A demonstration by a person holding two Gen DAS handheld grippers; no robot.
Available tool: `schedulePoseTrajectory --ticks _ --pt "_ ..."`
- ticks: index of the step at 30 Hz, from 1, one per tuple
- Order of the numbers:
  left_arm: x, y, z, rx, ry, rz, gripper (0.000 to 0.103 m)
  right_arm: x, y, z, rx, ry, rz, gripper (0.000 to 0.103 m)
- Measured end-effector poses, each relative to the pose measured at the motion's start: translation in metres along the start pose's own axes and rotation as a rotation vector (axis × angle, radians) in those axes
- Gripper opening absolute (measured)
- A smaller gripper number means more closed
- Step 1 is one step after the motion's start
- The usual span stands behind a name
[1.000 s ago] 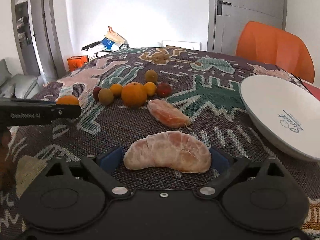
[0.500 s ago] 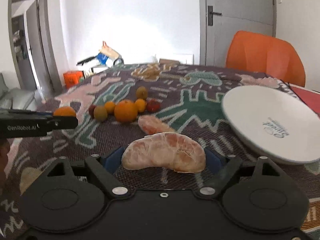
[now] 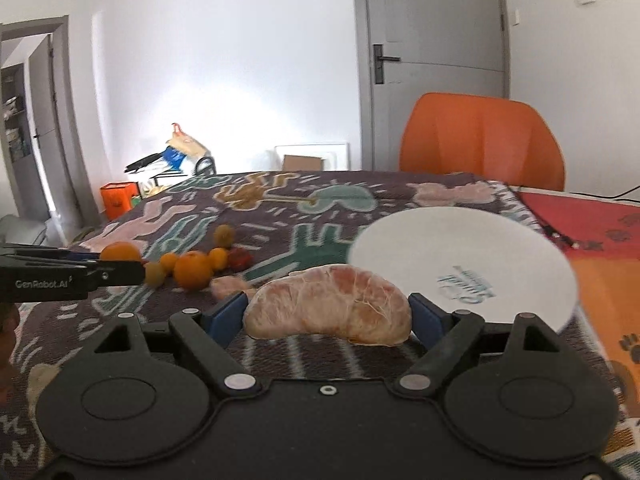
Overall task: Organize fruits
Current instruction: 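Carry both fruits to the white plate and release the pomelo segment from the right gripper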
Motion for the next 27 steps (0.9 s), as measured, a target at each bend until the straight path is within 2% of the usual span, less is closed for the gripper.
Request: schedulePoseTrajectory --ticks 24,27 --pt "0.082 0.036 0.033 -0.018 0.124 -0.075 0.036 0.089 0.003 0.001 0.028 0.083 -0.18 0.084" --pt "0.093 0.041 0.037 -0.02 0.138 -0.081 0.036 0.094 0.004 0.001 0.026 0.079 -0.175 0.09"
Point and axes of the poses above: each gripper's, at about its wrist camera, not at the fingertips, and y roughly the way its jaws point, x to its right, z to its top, the point moved 5 cm from there along y, roughly the way its jaws point, and after that the axes turned 15 degrees about -x, right-handed, at the moved point
